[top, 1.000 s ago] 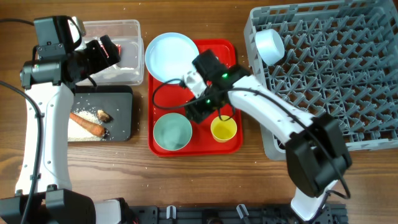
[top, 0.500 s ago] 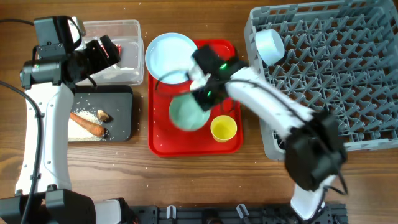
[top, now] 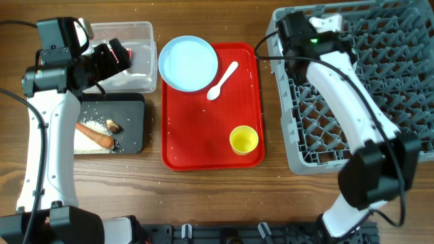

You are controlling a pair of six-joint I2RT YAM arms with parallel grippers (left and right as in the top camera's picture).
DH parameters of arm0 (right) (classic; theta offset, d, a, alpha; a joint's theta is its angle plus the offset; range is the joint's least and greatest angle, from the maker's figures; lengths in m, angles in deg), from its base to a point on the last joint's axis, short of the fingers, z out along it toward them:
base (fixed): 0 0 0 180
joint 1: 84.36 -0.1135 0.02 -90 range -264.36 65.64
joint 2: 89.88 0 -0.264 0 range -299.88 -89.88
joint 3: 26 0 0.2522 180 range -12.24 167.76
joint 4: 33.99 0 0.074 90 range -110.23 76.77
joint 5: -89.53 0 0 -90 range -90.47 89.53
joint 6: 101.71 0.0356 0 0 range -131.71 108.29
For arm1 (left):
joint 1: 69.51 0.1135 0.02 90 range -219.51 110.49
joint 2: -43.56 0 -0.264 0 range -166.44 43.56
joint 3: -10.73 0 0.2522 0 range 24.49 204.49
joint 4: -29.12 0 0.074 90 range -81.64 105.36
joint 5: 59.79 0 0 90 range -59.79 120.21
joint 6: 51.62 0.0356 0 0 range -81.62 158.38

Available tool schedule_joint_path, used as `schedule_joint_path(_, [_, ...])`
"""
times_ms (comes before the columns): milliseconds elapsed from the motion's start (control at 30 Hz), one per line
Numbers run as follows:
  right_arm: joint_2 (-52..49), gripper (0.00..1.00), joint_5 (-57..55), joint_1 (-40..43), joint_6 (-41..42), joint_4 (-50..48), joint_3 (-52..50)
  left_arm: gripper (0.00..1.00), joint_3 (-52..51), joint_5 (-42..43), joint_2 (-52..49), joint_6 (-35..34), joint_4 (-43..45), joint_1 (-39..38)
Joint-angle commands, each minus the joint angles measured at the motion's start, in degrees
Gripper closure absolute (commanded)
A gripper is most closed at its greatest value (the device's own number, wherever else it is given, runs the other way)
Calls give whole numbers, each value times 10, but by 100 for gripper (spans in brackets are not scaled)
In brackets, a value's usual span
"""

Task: Sort waste into correct bins and load items into the dishwasher rack
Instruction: 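Carry the green bowl into the grey dish rack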

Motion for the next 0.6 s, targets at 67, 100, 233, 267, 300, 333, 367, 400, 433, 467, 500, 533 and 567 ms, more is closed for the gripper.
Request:
schedule_joint_path(67, [-90, 96, -77, -4, -9, 30, -4, 0, 6, -2, -5, 1, 2, 3])
schedule_joint_path(100, [-96, 96, -78, -4, -9, 28, -4, 0, 6, -2, -5, 1, 2, 3])
schedule_joint_path(233, [-99, 96, -39, -17, 0, 26, -5, 0, 6, -2, -5, 1, 2, 3])
schedule_joint_path(267, [-99, 96, -23, -25, -9, 26, -5, 0, 6, -2, -5, 1, 2, 3])
schedule_joint_path(300, [-99, 96, -15, -33, -14, 26, -5, 0, 6, -2, -5, 1, 2, 3])
schedule_joint_path(333, [-99, 96, -2, -45, -24, 26, -5, 0, 6, -2, -5, 1, 2, 3])
schedule_joint_path(367, [-99, 96, 24, -57, -46, 26, -5, 0, 6, -2, -5, 1, 2, 3])
schedule_joint_path(400, [-99, 96, 53, -68, -61, 26, -5, 0, 6, -2, -5, 1, 2, 3])
schedule_joint_path(433, [-99, 95, 75, -75, -73, 27, -5, 0, 6, -2, -5, 1, 2, 3])
schedule_joint_path(467, [-99, 94, 95, -83, -76, 33, -5, 0, 6, -2, -5, 1, 2, 3])
schedule_joint_path(500, [-99, 83, 106, -87, -76, 36, -5, 0, 6, -2, -5, 1, 2, 3])
schedule_joint_path(533, [-99, 81, 124, -92, -81, 41, -5, 0, 6, -2, -5, 1, 2, 3])
schedule_joint_path(567, [-98, 76, 156, -98, -106, 49, -5, 0, 6, -2, -5, 1, 2, 3])
